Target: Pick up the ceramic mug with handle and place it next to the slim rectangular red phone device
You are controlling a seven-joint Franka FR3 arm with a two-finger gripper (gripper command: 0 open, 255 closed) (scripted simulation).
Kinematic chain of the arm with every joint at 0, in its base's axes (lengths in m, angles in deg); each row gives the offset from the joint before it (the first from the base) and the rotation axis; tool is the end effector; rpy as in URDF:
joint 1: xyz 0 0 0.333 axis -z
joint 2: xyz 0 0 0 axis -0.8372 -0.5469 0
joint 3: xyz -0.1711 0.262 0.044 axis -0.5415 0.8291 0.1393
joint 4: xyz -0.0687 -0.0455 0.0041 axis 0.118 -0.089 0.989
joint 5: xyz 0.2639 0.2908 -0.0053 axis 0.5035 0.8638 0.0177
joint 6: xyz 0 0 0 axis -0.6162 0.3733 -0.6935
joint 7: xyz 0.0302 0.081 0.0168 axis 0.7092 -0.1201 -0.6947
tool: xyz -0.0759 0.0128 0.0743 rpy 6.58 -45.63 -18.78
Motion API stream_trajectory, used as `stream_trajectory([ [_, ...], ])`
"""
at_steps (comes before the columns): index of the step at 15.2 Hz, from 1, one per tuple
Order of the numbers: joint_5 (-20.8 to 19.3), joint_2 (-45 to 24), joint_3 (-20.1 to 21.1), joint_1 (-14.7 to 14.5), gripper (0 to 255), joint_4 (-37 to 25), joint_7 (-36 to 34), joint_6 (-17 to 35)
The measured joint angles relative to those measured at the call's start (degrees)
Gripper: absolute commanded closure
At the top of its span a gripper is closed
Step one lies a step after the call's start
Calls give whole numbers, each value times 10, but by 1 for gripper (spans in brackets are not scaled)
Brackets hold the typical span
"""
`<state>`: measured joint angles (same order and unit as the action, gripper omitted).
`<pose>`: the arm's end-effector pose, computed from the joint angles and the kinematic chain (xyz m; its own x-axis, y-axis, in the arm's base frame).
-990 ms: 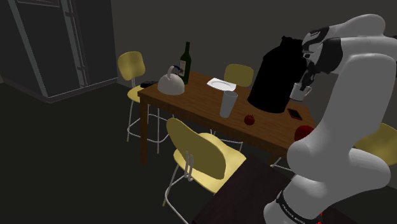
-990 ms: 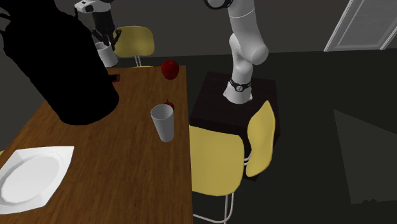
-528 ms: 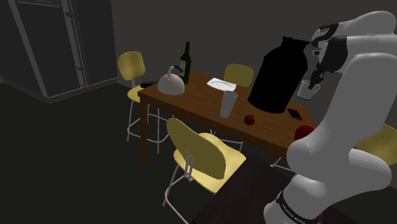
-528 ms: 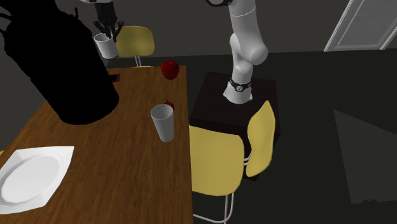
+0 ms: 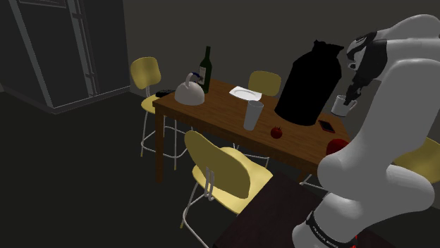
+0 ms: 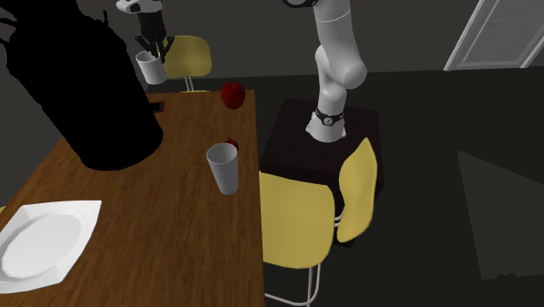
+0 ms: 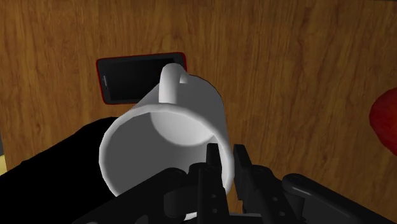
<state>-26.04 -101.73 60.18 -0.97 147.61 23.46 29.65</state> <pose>0.1412 -0.6491 0.5071 0.9355 0.3523 0.0257 0.3494 -0.9337 0.0786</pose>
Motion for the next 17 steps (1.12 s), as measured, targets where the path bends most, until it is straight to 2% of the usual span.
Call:
stream_trajectory([
  [17,16,-21,8,-4,255,103,15,121],
])
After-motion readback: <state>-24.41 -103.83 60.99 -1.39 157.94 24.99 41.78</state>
